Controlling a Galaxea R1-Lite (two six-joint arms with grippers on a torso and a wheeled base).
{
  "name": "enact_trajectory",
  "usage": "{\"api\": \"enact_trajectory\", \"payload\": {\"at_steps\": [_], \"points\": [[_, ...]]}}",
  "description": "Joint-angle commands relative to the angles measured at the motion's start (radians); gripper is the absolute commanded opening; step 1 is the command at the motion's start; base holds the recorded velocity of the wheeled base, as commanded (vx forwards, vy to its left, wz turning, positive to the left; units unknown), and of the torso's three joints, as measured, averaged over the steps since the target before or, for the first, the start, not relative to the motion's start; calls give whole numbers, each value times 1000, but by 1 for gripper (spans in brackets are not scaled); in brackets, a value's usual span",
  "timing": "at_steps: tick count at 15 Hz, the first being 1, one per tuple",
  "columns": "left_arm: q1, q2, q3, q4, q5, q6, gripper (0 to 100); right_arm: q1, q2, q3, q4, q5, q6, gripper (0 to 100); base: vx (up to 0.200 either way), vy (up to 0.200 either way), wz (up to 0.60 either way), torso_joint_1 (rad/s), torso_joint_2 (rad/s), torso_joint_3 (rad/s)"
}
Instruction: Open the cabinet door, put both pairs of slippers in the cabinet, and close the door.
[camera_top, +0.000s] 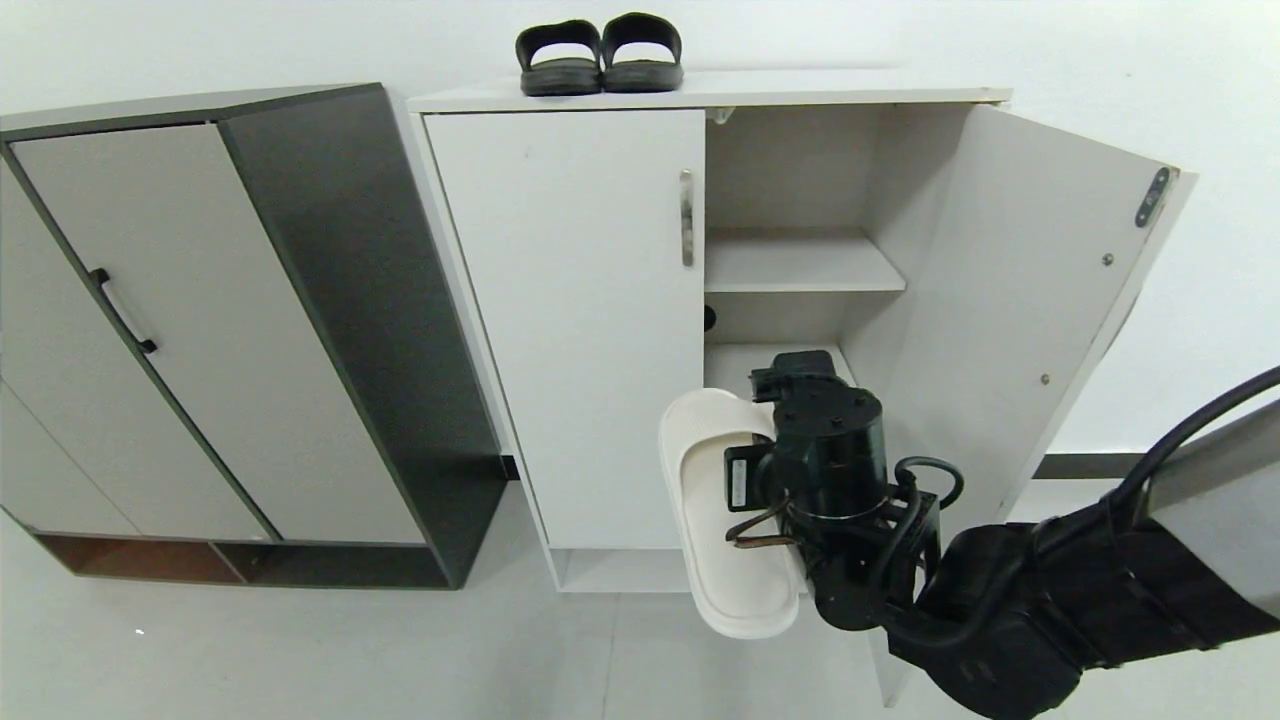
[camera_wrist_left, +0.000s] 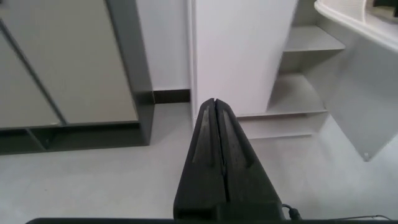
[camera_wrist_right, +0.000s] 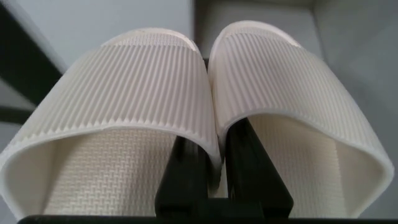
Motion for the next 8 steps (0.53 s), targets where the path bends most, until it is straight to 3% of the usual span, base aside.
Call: {"api": "enact_trajectory", "payload": {"at_steps": [1, 8], "points": [[0, 3, 0, 0, 2, 1, 0, 2, 34, -29, -4, -11, 0, 0, 0, 0, 0, 0, 0, 0], [0, 3, 0, 0, 2, -1, 0, -87, 164, -205, -29, -86, -3, 0, 0, 0, 0, 0, 0, 0]]}}
